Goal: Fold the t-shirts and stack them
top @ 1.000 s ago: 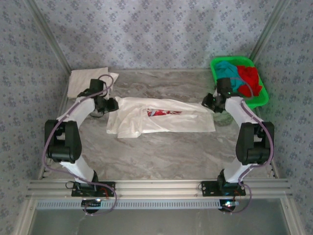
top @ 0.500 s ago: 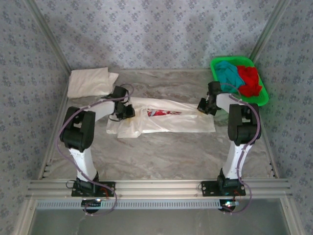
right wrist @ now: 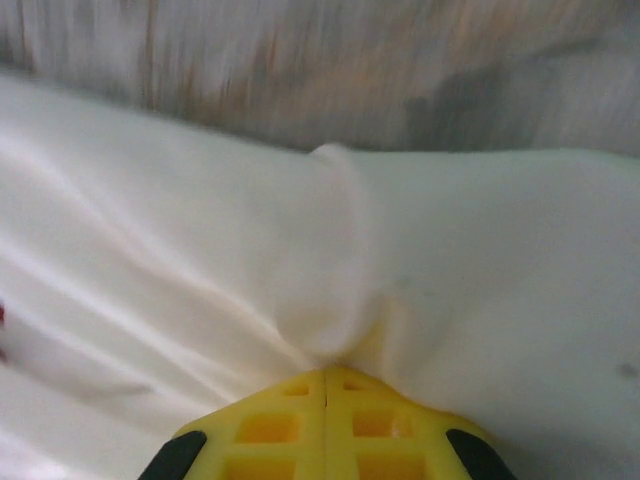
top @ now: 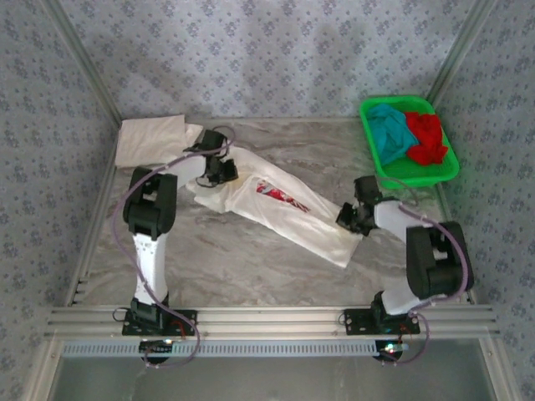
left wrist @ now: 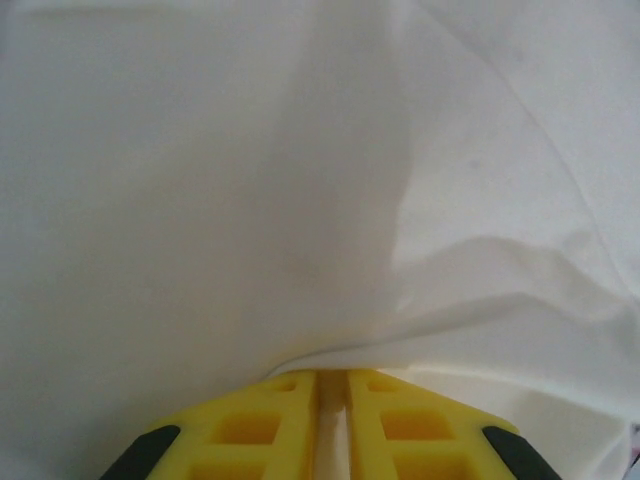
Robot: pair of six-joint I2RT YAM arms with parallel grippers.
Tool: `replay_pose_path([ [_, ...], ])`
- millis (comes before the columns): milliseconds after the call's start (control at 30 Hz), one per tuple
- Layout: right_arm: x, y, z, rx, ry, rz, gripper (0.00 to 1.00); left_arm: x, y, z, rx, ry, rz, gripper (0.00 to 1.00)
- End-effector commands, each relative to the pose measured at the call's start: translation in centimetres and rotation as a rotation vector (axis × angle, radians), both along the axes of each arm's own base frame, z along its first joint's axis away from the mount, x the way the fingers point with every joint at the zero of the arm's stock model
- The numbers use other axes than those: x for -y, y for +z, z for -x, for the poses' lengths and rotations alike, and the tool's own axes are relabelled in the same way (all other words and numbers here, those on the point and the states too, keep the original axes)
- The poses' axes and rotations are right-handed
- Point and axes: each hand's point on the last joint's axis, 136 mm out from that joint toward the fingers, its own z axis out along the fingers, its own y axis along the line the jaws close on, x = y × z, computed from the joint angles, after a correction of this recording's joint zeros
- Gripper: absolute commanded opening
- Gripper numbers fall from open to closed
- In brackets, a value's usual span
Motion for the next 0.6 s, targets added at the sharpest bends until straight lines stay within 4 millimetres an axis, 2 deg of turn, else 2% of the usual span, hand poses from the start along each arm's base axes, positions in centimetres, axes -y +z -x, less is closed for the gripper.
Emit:
replay_pose_path([
  [0, -3.1, -0.7, 4.3, -0.065, -0.028, -0.065, 0.00, 1.8, -0.7, -2.4, -0.010, -0.061, 0.020, 0.17],
  [67, -5.2, -0.7, 5.6, -0.048, 0.019, -0.071, 0.00, 3.1, 0.6, -4.6, 0.023, -0.092, 0.032, 0.17],
  [133, -6.6, 0.2, 5.8, -0.010, 0.069, -0.071, 0.00, 3.8, 2.8, -6.0, 0.065, -0.124, 0.021, 0.17],
  [267, -7.1, 5.8, 3.0, 0.153, 0.142, -0.040, 0.07, 3.1, 10.4, -6.7, 0.237, -0.129, 0.000, 0.19],
  [333, -7.1, 8.7, 0.8, 0.222, 0.154, -0.054, 0.13, 1.7, 14.3, -6.0, 0.327, -0.106, 0.004, 0.26],
  [433, -7.4, 11.9, -3.6, 0.303, 0.206, -0.063, 0.17, -1.7, 17.3, -3.7, 0.393, -0.026, 0.036, 0.33],
  [500, -8.4, 12.3, -6.7, 0.288, 0.282, -0.064, 0.22, -2.9, 17.5, -1.4, 0.384, -0.002, 0.049, 0.34],
  [567, -9.6, 11.5, -9.2, 0.217, 0.351, -0.066, 0.25, -2.2, 16.3, 1.1, 0.351, -0.016, 0.034, 0.35],
])
